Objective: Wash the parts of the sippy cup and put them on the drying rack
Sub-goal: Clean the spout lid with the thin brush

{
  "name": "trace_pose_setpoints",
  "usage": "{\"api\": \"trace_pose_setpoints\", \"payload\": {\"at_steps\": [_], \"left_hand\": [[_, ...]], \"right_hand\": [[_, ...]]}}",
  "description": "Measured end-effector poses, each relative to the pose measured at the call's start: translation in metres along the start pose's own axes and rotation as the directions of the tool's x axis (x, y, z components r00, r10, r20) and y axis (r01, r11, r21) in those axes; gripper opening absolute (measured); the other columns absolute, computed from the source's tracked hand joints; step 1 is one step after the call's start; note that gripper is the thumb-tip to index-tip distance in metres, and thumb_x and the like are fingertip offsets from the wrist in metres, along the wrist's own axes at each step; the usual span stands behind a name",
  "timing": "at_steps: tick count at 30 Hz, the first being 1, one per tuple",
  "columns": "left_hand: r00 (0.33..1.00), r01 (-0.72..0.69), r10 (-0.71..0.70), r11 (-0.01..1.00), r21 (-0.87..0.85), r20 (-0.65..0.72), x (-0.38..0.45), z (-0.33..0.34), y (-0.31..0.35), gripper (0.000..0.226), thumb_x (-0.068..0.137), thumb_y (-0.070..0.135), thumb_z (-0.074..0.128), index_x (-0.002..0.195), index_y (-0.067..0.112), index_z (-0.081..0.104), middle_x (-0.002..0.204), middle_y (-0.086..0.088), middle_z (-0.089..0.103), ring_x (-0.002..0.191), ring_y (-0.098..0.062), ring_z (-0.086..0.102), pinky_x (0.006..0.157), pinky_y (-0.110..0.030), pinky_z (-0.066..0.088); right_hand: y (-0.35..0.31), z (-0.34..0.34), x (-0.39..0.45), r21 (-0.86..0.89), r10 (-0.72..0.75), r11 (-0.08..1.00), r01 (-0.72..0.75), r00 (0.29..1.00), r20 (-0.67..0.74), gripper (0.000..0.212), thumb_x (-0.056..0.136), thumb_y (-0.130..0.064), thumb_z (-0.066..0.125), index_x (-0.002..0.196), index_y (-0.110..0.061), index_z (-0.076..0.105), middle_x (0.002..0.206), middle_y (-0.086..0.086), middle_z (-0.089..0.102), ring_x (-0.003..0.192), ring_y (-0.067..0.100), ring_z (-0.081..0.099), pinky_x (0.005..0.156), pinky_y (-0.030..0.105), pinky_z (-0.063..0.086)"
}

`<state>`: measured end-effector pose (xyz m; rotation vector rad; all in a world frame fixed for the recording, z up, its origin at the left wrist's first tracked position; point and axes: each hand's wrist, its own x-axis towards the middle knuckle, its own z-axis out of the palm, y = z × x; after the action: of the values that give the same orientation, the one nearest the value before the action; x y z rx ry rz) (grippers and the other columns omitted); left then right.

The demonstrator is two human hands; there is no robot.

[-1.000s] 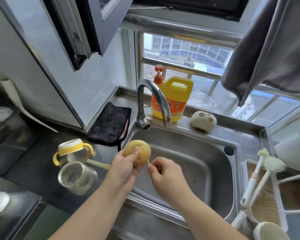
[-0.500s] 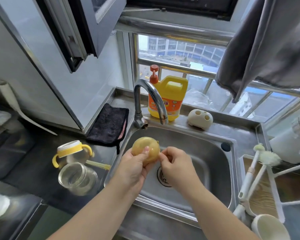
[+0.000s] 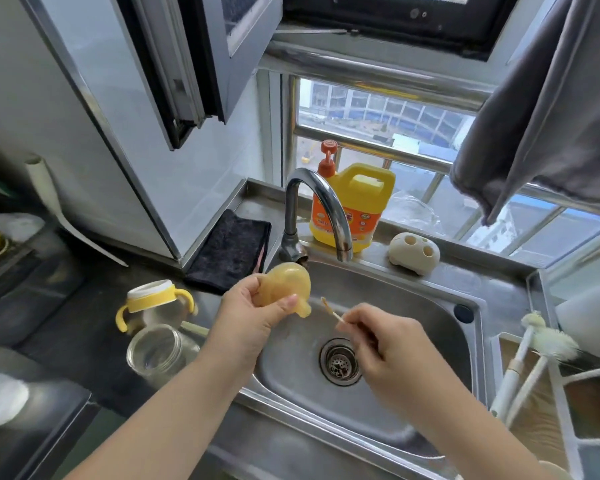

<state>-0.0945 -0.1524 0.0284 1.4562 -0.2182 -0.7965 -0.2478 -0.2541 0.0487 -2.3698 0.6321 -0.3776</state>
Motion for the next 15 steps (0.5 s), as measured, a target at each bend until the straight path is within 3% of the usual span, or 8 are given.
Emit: {"api": "trace_pose_setpoints", "payload": {"at_steps": [3,5,8,12,15], "left_hand": [[0.999,-0.037,0.036,0.999,0.026,0.033,-0.005,-0.001,0.002,0.024,0.069,0.004,0.076,0.090,0.013,0.066,0.082,-0.002,0.072,0.081,-0.012,0.065,0.078,-0.024,0.050],[0.994,-0.041,0.041,0.999,0.002,0.099,-0.010,-0.002,0.005,0.032,0.065,0.014,0.074,0.096,0.011,0.067,0.087,-0.004,0.073,0.084,-0.013,0.066,0.083,-0.028,0.052],[0.973,-0.039,0.032,0.999,0.025,0.228,-0.015,-0.002,0.009,0.038,0.067,0.015,0.076,0.102,0.007,0.066,0.095,-0.012,0.073,0.089,-0.019,0.066,0.088,-0.034,0.052],[0.971,-0.070,0.055,0.996,0.058,0.232,-0.017,-0.006,0.015,0.036,0.067,0.011,0.077,0.101,0.007,0.067,0.095,-0.014,0.072,0.089,-0.020,0.066,0.090,-0.037,0.051],[0.954,-0.082,0.062,0.995,0.059,0.294,-0.020,-0.006,0.017,0.028,0.077,-0.001,0.071,0.104,0.007,0.065,0.096,-0.009,0.073,0.091,-0.014,0.068,0.089,-0.029,0.052]], "right_hand": [[-0.006,-0.004,0.006,-0.111,-0.011,0.994,0.008,1.000,-0.022,0.021,0.086,-0.033,0.043,0.087,-0.026,0.062,0.067,-0.011,0.061,0.059,0.011,0.052,0.056,0.035,0.046],[-0.008,-0.003,0.011,-0.178,-0.041,0.983,0.035,0.999,-0.032,0.024,0.087,-0.036,0.040,0.089,-0.028,0.062,0.073,-0.010,0.064,0.064,0.019,0.057,0.058,0.036,0.048],[-0.014,-0.002,0.016,-0.286,-0.109,0.954,0.086,0.992,-0.065,0.013,0.084,-0.026,0.047,0.079,-0.023,0.059,0.066,-0.007,0.061,0.058,0.023,0.056,0.047,0.032,0.042],[-0.017,0.002,0.013,-0.414,-0.200,0.894,0.172,0.979,-0.026,0.012,0.062,-0.010,0.060,0.064,-0.021,0.053,0.052,-0.007,0.051,0.041,0.020,0.048,0.040,0.020,0.026],[-0.006,-0.001,0.015,-0.333,-0.158,0.937,0.106,0.978,-0.135,0.010,0.077,-0.015,0.050,0.068,-0.017,0.055,0.056,-0.003,0.055,0.047,0.027,0.053,0.039,0.029,0.040]]}}
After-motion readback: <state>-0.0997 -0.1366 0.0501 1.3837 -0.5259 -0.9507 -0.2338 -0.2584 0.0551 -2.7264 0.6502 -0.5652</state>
